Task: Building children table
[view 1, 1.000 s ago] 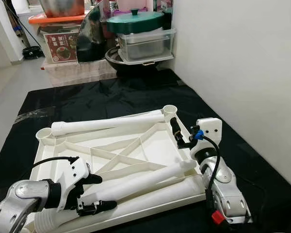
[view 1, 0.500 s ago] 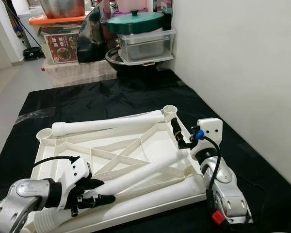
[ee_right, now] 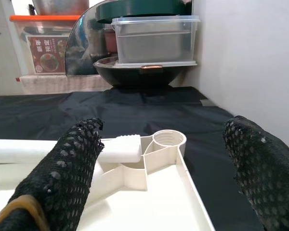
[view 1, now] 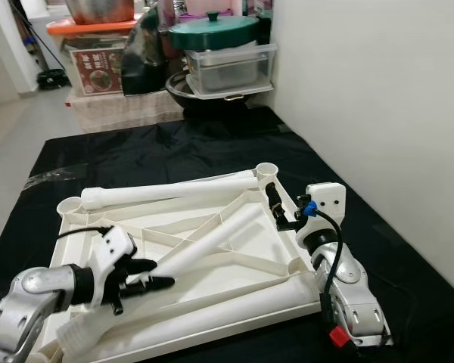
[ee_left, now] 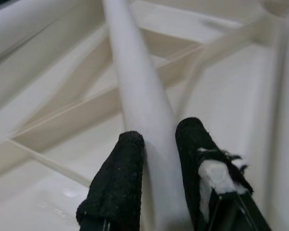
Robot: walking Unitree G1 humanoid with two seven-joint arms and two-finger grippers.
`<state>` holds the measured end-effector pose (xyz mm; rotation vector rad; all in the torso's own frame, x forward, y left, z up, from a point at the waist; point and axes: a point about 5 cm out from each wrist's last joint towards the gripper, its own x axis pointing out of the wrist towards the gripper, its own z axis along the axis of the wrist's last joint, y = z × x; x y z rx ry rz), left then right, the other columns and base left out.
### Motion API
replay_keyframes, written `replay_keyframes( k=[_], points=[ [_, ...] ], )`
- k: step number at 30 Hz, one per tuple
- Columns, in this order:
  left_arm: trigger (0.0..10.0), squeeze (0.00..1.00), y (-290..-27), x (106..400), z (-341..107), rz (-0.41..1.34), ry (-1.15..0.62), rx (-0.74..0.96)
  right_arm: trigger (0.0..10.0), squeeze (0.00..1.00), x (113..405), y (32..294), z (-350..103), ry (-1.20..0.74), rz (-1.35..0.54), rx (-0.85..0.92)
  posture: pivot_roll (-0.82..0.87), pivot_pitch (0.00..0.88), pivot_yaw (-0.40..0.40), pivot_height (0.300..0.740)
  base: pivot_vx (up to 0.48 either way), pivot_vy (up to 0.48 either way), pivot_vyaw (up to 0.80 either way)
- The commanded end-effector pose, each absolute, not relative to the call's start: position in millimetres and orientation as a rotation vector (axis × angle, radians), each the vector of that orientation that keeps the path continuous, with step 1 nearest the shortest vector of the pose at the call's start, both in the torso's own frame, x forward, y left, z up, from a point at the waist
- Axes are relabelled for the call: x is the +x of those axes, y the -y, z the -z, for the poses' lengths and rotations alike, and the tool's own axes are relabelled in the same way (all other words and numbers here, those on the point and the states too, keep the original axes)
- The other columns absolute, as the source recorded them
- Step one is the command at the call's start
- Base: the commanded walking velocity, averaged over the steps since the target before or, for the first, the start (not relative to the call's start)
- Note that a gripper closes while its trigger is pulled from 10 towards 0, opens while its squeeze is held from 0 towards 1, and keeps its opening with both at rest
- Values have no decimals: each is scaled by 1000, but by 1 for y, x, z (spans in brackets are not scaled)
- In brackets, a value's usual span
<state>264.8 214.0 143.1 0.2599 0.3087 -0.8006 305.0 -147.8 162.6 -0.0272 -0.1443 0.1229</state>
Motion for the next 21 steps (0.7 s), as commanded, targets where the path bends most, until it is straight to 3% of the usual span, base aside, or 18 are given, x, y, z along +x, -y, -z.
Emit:
replay_keyframes(
  k=[1, 2, 3, 5, 8, 18, 19, 21],
  points=[
    [7294, 0, -219, 272, -147, 728, -269, 233, 10000, 0, 308, 147, -166, 141, -121, 36, -1, 0, -20, 740, 0, 0, 0],
    [7294, 0, -219, 272, -147, 728, -269, 233, 10000, 0, 308, 147, -166, 141, -121, 36, -1, 0, -20, 740, 0, 0, 0],
    [10000, 0, -218, 275, -153, 710, -224, 223, 10000, 0, 311, 149, -171, 148, -109, 123, -2, 0, -18, 740, 0, 0, 0],
    [10000, 0, -218, 275, -153, 710, -224, 223, 10000, 0, 311, 149, -171, 148, -109, 123, -2, 0, -18, 740, 0, 0, 0],
    [10000, 0, -214, 278, -160, 691, -176, 201, 10000, 0, 319, 158, -177, 132, -88, 336, 0, 0, -22, 740, 0, 0, 0],
    [10000, 0, -213, 275, -154, 690, -209, 190, 10000, 0, 320, 160, -174, 102, -79, 391, 3, 0, -22, 740, 0, 0, 0],
    [10000, 1000, -210, 273, -154, 723, -210, 190, 10000, 0, 320, 159, -172, 95, -76, 394, 3, 0, -21, 740, 0, 0, 0],
    [10000, 1000, -209, 272, -155, 742, -207, 192, 10000, 0, 320, 159, -171, 89, -75, 396, 3, 0, -21, 740, 0, 0, 0]
  ],
)
